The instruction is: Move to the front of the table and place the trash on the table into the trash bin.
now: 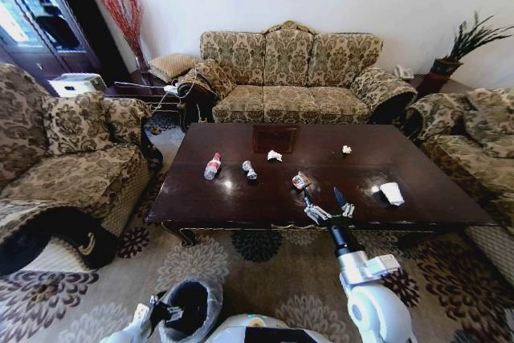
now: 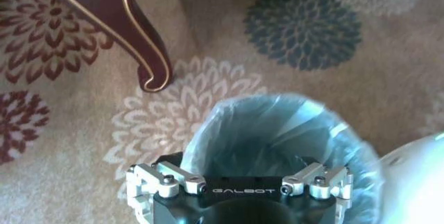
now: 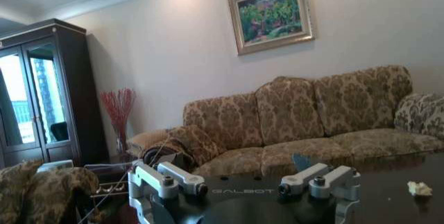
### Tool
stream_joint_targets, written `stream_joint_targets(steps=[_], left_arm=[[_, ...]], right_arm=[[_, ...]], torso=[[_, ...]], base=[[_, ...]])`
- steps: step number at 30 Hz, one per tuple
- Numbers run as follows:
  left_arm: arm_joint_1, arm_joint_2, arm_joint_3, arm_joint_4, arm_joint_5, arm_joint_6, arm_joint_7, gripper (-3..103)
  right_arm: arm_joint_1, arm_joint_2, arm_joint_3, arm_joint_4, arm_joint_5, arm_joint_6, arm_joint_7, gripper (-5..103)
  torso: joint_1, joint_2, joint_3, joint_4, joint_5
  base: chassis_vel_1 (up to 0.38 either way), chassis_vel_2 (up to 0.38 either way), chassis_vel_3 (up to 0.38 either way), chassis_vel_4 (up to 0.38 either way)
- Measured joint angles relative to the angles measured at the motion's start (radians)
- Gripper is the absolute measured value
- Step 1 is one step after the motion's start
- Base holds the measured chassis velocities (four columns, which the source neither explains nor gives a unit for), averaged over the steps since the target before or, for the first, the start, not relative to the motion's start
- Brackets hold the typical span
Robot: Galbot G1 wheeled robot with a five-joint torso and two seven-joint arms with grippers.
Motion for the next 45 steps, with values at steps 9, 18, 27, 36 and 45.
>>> stream_joint_targets(steps=[9, 18, 27, 36, 45], left_arm=[[-0.111, 0.001, 0.030, 0.195, 0.012, -0.062, -0.036, 100], [-0.208, -0.009, 0.018, 0.385, 0.016, -0.109, -0.006, 100], [-0.296, 0.004, -0.003, 0.581, -0.048, -0.154, 0.065, 100], [-0.342, -0.001, -0.005, 0.627, -0.024, -0.122, 0.117, 87], [-0.348, -0.009, 0.009, 0.617, 0.035, -0.121, 0.120, 70]], right_arm=[[-0.018, -0.012, 0.001, -0.016, 0.001, 0.012, -0.007, 100], [-0.025, -0.009, -0.004, -0.037, -0.006, 0.021, -0.015, 100], [-0.038, 0.013, -0.016, -0.071, -0.025, 0.033, -0.022, 100], [-0.036, 0.013, -0.015, -0.084, -0.033, 0.037, -0.025, 100], [-0.038, 0.014, -0.012, -0.090, -0.035, 0.037, -0.025, 100]], torso=[[0.000, 0.000, 0.000, -0.0001, 0.0004], [0.000, 0.000, 0.000, 0.0000, 0.0004], [0.000, 0.000, 0.000, 0.0000, 0.0003], [0.000, 0.000, 0.000, 0.0005, 0.0023], [0.000, 0.000, 0.000, 0.0008, 0.0032]], base=[[0.000, 0.000, 0.000, 0.000], [0.000, 0.000, 0.000, 0.000], [0.000, 0.000, 0.000, 0.000], [0.000, 0.000, 0.000, 0.000], [0.000, 0.000, 0.000, 0.000]])
